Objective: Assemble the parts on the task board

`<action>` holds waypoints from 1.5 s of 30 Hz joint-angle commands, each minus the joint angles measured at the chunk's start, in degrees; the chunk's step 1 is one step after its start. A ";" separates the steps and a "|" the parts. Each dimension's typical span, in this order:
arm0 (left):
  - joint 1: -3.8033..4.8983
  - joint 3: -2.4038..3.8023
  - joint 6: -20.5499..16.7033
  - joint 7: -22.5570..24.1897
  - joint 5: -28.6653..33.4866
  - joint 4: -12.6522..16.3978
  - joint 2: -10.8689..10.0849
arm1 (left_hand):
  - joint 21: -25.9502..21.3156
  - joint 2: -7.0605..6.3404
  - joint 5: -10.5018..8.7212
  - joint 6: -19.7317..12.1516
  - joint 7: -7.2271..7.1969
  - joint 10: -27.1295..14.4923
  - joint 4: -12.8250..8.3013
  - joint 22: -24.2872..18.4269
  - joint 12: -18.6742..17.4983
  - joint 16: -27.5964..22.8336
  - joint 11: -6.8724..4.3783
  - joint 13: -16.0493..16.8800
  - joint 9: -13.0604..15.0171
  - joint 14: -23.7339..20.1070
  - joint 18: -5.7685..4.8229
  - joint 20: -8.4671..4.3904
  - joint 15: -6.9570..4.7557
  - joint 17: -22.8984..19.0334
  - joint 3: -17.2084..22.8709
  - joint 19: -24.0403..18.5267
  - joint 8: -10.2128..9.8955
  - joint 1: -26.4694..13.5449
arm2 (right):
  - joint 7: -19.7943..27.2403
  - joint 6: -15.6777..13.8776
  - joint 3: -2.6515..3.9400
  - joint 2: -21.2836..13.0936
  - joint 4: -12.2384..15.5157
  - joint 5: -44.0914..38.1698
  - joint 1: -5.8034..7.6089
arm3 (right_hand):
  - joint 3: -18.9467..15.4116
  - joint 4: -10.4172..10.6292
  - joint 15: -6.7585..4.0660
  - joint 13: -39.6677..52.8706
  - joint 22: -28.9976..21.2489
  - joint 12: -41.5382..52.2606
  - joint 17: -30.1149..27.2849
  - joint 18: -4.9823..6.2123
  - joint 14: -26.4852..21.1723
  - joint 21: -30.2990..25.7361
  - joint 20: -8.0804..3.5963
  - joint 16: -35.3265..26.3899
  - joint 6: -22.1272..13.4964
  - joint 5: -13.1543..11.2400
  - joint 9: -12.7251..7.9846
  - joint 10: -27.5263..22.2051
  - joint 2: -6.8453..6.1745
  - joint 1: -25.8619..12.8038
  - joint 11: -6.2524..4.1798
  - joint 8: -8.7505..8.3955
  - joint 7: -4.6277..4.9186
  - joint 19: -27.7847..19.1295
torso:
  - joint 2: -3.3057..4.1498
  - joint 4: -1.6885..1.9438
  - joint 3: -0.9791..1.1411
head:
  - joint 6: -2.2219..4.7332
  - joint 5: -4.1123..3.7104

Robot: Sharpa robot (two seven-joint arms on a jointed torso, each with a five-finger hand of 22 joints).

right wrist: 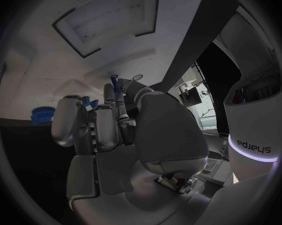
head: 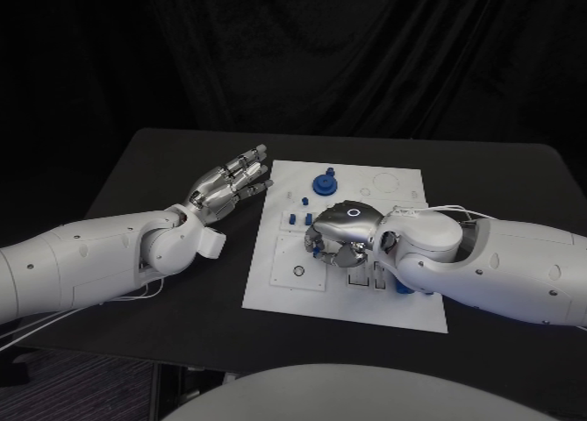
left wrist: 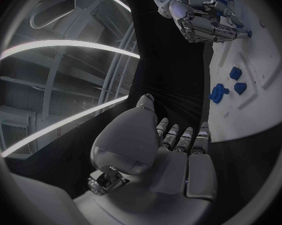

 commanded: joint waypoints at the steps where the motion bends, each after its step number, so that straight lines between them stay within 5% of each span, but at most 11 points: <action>1: -0.12 0.05 0.80 0.38 -0.07 0.01 0.14 | 0.32 0.16 0.27 -0.03 0.45 -0.08 -0.12 0.04 0.01 0.22 0.13 0.02 0.06 0.06 0.71 0.24 0.37 0.04 0.07 0.31 -0.09 0.55 | -0.40 0.69 -0.09 0.11 -0.12 -0.47 -0.27 | -0.06 -0.43 0.06 -0.07 9.25 -0.23 -0.05 -0.04 0.25 -0.11 0.17 -0.31 0.35 0.25 0.03 0.30 -0.23 0.29 -0.06 -0.04 -0.05 -0.42 | 0.00 -0.02 -0.02 | -0.01 0.06; 41: -0.21 0.05 1.11 -0.31 -0.07 -0.46 0.41 | 0.33 0.23 0.79 0.23 0.78 -0.24 -0.27 -0.03 -0.05 0.21 -0.11 0.00 0.10 0.02 0.67 0.22 0.35 0.03 0.14 0.36 -0.04 0.89 | -0.69 1.45 -0.09 0.04 -0.28 -0.47 -0.64 | -0.12 -0.41 0.11 -0.12 9.20 -0.46 -0.22 -0.01 0.11 -0.27 0.21 -0.44 0.29 0.20 -0.09 0.27 -0.26 0.14 0.03 -0.33 0.03 -0.56 | 0.05 -0.03 0.00 | -0.01 0.23; 44: -0.21 0.05 1.11 -0.34 -0.07 -0.44 0.38 | 0.33 0.23 0.79 0.23 0.78 -0.24 -0.27 -0.03 -0.05 0.21 -0.11 0.00 0.10 0.02 0.67 0.22 0.35 0.03 0.14 0.36 -0.04 0.89 | -0.82 1.53 -0.09 0.13 -0.45 -0.47 -0.75 | -0.06 -0.23 0.48 -0.29 9.02 -1.15 -0.60 0.09 -0.14 -0.89 0.41 -0.67 -1.25 -0.75 -0.79 -0.47 -0.33 -0.21 0.43 -1.81 0.52 -0.92 | 0.05 -0.04 0.01 | -0.01 0.25; 45: -0.21 0.05 1.11 -0.34 -0.07 -0.45 0.38 | 0.33 0.23 0.79 0.23 0.78 -0.24 -0.27 -0.03 -0.05 0.21 -0.11 0.00 0.10 0.02 0.67 0.22 0.35 0.03 0.14 0.36 -0.04 0.89 | -0.94 1.67 -0.09 0.15 -0.49 -0.47 -0.78 | 0.11 0.03 0.83 -0.47 8.78 -1.87 -1.19 0.24 -0.47 -1.74 0.68 -1.00 -3.25 -2.01 -1.72 -1.61 -0.55 -0.58 0.81 -3.68 0.87 -1.36 | 0.06 -0.03 0.01 | -0.01 0.25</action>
